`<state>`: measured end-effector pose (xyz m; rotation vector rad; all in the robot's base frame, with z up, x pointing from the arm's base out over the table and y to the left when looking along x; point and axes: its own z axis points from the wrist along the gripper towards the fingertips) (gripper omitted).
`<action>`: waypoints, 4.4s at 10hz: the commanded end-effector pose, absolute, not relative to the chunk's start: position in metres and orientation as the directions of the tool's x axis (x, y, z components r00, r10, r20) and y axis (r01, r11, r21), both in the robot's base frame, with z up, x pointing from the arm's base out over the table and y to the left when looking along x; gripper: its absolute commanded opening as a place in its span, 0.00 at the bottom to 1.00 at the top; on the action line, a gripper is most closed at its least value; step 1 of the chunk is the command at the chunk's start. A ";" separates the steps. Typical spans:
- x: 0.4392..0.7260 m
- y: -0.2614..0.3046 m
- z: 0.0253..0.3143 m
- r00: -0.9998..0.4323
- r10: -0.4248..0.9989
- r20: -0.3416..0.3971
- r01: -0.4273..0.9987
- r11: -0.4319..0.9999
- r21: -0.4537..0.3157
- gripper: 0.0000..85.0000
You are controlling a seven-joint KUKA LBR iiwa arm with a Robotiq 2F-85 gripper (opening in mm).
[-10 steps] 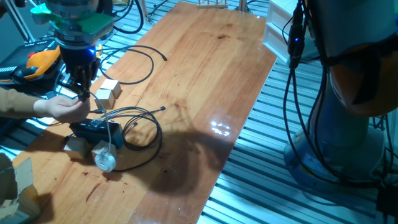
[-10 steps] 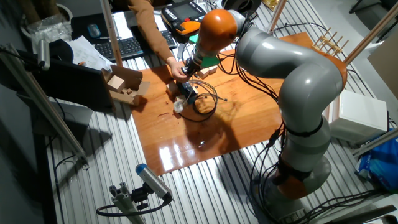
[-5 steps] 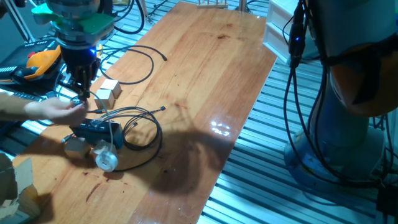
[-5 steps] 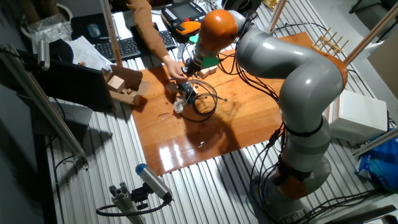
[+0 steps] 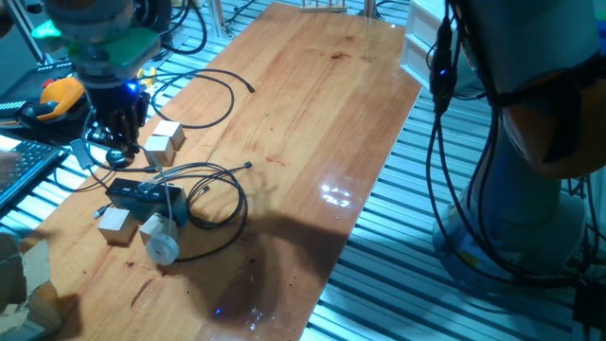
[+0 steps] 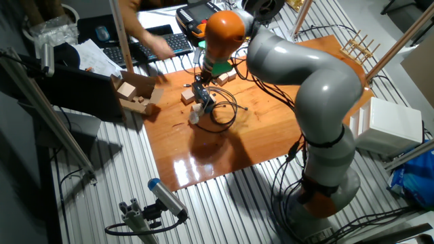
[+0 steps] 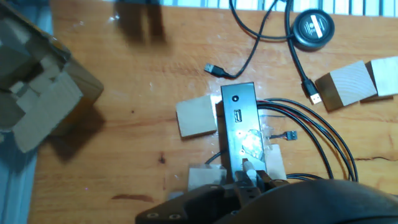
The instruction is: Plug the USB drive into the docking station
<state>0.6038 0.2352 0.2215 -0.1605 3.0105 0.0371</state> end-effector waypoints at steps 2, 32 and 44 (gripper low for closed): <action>0.602 0.234 0.214 -0.990 -0.098 -0.100 -0.100 0.995 0.013 0.00; 0.595 0.228 0.122 -0.996 -0.084 -0.028 -0.083 0.996 -0.039 0.00; 0.594 0.228 0.127 -0.992 -0.122 0.018 -0.123 0.992 -0.024 0.00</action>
